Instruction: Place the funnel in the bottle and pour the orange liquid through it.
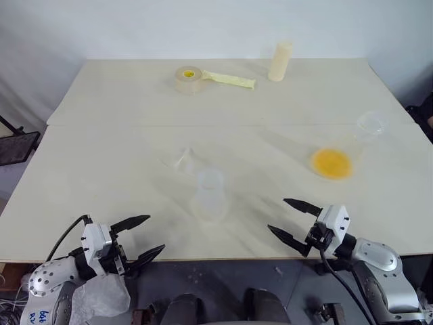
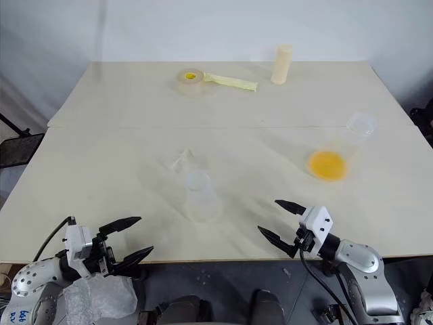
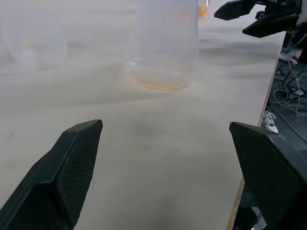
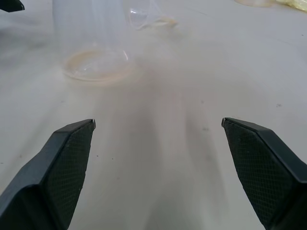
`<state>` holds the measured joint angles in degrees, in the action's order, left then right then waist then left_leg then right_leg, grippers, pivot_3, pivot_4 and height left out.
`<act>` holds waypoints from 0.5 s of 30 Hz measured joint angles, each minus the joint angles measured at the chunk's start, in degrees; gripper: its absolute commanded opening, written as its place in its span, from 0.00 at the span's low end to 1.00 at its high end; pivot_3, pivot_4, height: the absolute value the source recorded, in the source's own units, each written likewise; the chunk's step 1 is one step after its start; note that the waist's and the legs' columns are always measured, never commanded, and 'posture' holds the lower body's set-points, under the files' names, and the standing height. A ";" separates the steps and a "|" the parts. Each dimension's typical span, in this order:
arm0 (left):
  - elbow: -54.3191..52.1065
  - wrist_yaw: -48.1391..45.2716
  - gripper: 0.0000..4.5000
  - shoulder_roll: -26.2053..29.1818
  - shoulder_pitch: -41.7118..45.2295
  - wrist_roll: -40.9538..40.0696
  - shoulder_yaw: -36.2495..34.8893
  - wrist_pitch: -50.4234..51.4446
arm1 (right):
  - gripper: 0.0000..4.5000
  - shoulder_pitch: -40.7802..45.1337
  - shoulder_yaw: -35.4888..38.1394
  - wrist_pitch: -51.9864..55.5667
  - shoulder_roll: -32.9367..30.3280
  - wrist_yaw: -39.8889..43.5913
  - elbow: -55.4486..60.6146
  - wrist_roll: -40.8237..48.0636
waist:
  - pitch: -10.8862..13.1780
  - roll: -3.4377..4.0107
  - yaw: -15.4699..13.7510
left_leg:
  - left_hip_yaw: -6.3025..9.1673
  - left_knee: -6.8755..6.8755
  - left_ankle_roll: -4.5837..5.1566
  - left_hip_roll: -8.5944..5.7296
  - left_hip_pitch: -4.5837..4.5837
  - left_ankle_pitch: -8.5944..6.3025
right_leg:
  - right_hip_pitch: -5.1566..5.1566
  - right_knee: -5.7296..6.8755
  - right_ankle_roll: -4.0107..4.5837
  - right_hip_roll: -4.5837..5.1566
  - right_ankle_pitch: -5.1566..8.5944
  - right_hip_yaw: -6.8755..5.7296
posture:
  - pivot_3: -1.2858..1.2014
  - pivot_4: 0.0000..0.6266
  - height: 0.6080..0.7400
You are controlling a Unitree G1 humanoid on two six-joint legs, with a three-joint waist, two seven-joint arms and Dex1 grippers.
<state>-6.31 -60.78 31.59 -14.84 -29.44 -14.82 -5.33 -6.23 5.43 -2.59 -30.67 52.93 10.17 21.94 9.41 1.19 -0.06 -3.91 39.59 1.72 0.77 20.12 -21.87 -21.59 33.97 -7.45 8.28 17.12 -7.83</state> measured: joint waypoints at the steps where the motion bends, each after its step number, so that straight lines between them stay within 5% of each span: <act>1: -0.07 0.07 1.00 0.00 -0.06 -0.10 0.00 0.46 | 0.99 0.11 0.00 0.00 0.00 0.02 -0.23 0.00 | 0.00 0.00 0.00 | 0.00 0.00 0.00 0.00 0.00 0.00 | 0.00 0.00 0.00 0.00 0.00 0.00 | 0.52 0.24 1.00; 10: -4.34 11.68 1.00 -0.25 1.15 -3.03 -3.08 13.22 | 0.99 2.18 -0.04 -0.17 0.00 0.99 -2.80 0.00 | 0.00 -0.01 -0.01 | 0.05 0.08 0.00 0.01 0.01 0.00 | 0.02 0.06 0.00 0.00 0.00 0.05 | 0.52 0.24 1.00; 15: -6.97 9.42 1.00 0.09 -2.13 -5.64 -5.31 13.36 | 0.99 5.16 -0.17 -2.18 0.00 2.76 -7.73 -0.04 | 0.00 -0.01 0.19 | 0.01 0.07 -0.01 0.00 0.00 -0.02 | 0.01 0.03 0.00 0.00 0.00 0.05 | 0.52 0.24 1.00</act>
<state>-13.27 -51.36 31.69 -16.98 -35.08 -20.13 8.03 -1.06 5.26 -4.76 -30.66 55.69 2.44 21.91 9.41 1.18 0.13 -3.90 39.66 1.71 0.77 20.12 -21.89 -21.58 34.01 -7.45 8.28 17.12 -7.78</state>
